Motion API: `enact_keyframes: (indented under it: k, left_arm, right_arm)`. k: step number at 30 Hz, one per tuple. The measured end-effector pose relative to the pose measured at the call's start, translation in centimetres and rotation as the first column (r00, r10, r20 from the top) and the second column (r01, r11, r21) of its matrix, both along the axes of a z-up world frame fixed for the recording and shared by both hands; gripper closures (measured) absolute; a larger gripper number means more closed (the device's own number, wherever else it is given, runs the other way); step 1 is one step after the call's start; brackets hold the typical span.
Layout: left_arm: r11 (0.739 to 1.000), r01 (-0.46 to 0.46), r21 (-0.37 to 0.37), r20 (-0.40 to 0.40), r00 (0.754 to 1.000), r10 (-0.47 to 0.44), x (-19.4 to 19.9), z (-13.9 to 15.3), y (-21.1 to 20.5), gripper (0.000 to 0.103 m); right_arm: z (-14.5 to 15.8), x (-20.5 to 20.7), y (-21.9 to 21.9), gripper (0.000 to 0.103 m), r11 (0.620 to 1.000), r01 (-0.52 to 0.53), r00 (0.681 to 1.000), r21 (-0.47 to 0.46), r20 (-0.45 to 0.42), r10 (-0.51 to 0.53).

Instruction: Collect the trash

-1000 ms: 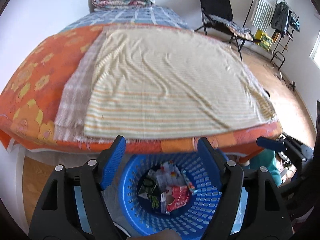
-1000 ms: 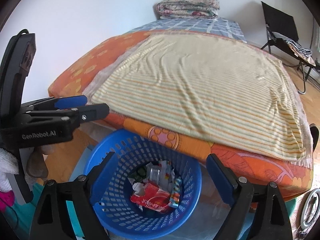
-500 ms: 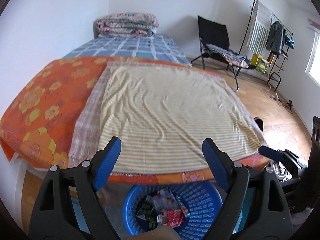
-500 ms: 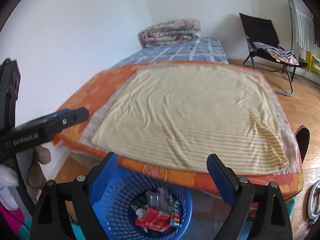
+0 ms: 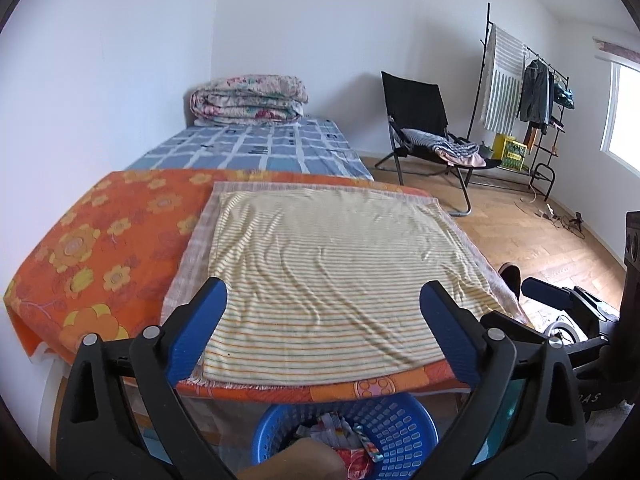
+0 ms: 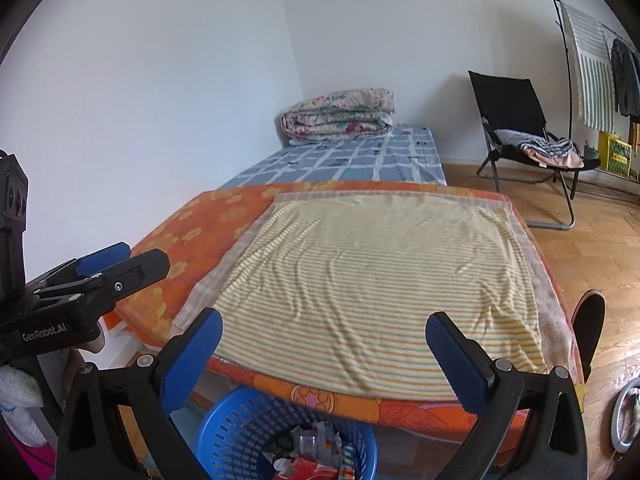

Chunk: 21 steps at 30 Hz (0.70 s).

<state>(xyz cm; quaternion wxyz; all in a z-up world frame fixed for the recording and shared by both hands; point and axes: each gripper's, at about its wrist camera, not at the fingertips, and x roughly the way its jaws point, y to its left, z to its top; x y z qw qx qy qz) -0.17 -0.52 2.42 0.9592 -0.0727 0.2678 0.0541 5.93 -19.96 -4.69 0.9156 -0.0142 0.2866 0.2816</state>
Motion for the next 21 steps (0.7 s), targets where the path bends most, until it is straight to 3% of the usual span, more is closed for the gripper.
enact_keyframes:
  k: [21]
  left_arm:
    - [0.998,-0.043,-0.036,-0.019,0.999,0.042,0.06,-0.25,0.66,0.001]
  right_arm:
    - [0.26,0.18,0.13,0.0,1.0,0.017,1.0,-0.019,-0.001,-0.017]
